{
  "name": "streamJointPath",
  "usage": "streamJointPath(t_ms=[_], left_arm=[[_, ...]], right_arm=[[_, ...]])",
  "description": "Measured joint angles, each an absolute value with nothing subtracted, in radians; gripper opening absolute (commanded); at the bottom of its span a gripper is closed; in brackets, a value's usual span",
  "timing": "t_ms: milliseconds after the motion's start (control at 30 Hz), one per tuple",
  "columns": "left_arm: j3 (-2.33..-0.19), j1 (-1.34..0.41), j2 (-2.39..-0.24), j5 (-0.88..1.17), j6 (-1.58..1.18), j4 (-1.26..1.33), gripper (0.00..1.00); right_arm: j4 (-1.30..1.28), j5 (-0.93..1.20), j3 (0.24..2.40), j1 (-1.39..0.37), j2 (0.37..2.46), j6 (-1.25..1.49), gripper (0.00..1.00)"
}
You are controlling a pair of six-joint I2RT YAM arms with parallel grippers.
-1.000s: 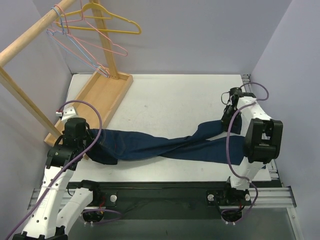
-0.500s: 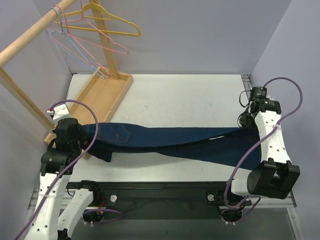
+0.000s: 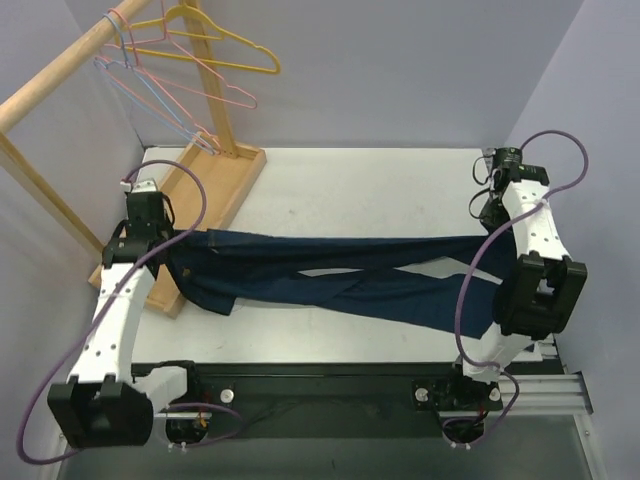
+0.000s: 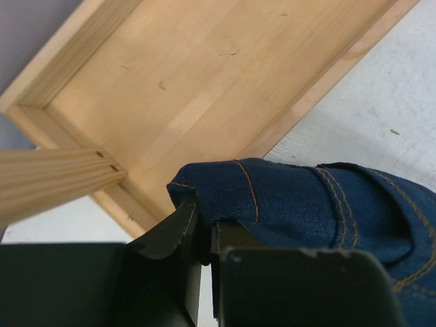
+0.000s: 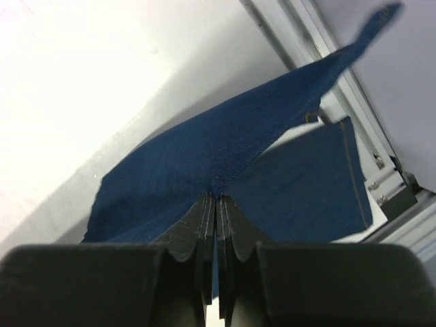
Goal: Place the trousers on the hanger
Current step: Flatten out the trousers at the center of the board.
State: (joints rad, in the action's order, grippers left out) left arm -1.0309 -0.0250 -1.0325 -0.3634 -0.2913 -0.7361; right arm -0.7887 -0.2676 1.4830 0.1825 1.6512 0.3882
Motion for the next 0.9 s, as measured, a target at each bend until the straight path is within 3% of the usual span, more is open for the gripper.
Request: streamJointPath(t_ms=[133,400,433,500,533,633,767,900], left_arm=[[-1.093,0.07,-1.225,-0.216,-0.261,-0.699,0.0],[-1.27,0.094,-1.481,-0.081,-0.224,-0.666,0.0],[-1.317,0.095,-1.529,-0.069,-0.224,-0.67,0.07],[-1.398,0.095,-1.619,-0.052,-0.224,-0.671,0.45],[-1.434,0.095,-1.655,-0.045,-0.225,-0.678,0.68],[-1.565,0.099,-1.777,-0.035,-0.24,-0.68,0.79],[-1.613,0.106,-1.816,-0.001,-0.278,-0.674,0.89],[-1.562,0.105,-1.766,0.036,-0.308,-0.64,0.9]], right_arm=[[-0.782,-0.269,1.577,0.175,1.794,0.384,0.0],[-0.781,-0.283,1.785,0.156,1.976,0.368,0.0],[-0.783,-0.282,1.811,0.155,1.996,0.367,0.06],[-0.787,-0.279,1.858,0.154,2.038,0.367,0.28],[-0.791,-0.277,1.885,0.154,2.061,0.368,0.57],[-0.794,-0.263,1.949,0.155,2.116,0.365,0.73],[-0.799,-0.21,1.979,0.15,2.138,0.352,0.75],[-0.805,-0.16,1.985,0.133,2.135,0.339,0.75]])
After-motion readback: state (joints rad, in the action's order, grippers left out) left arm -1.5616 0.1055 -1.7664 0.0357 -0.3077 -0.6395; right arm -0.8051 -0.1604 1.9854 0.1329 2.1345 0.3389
